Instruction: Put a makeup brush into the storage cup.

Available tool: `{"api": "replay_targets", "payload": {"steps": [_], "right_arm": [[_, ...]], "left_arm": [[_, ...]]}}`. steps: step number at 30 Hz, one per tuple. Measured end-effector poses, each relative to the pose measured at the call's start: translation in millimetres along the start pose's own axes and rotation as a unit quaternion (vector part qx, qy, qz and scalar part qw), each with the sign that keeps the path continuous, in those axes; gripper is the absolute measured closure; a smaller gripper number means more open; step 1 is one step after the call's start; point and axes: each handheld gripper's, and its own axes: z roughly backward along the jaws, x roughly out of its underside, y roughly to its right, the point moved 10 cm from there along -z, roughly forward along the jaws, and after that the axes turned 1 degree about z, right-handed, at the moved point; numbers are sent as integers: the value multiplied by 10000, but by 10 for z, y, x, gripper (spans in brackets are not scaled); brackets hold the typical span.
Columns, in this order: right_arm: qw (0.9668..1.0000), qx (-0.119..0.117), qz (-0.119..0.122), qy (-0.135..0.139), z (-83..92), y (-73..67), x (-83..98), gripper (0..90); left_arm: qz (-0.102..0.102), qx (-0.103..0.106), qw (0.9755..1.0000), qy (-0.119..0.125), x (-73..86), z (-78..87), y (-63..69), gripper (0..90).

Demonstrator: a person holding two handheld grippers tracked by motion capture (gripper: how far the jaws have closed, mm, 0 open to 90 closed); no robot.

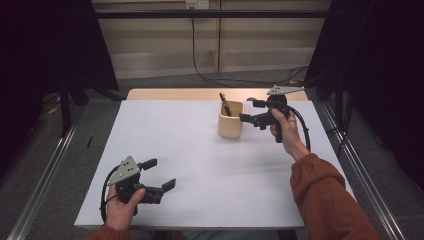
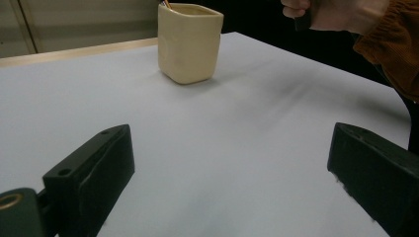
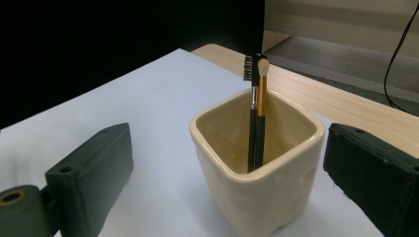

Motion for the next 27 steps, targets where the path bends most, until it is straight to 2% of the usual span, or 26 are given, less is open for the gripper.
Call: {"api": "replay_targets", "payload": {"steps": [3,10,13,15,19,22,27], "right_arm": [[10000,0,-40,39,69,-13,29,52],[10000,16,44,83,240,-90,88,66],[9999,136,58,58,300,-101,134,64],[9999,129,42,46,337,-116,172,60],[9998,91,-9,154,435,-152,217,56],[9997,148,4,175,498,-161,248,56],[9997,203,-10,103,594,-204,367,57]], "left_arm": [[6,-36,10000,50,-16,9,-12,40],[1,-74,9999,78,-27,15,-19,40],[33,-86,9999,96,-30,18,-20,39],[28,-86,9999,90,-27,17,-22,40],[4,-99,9999,87,-30,26,-29,40],[15,-110,9999,87,-30,29,-31,40],[-3,-138,9999,86,-33,29,-40,40]]}}
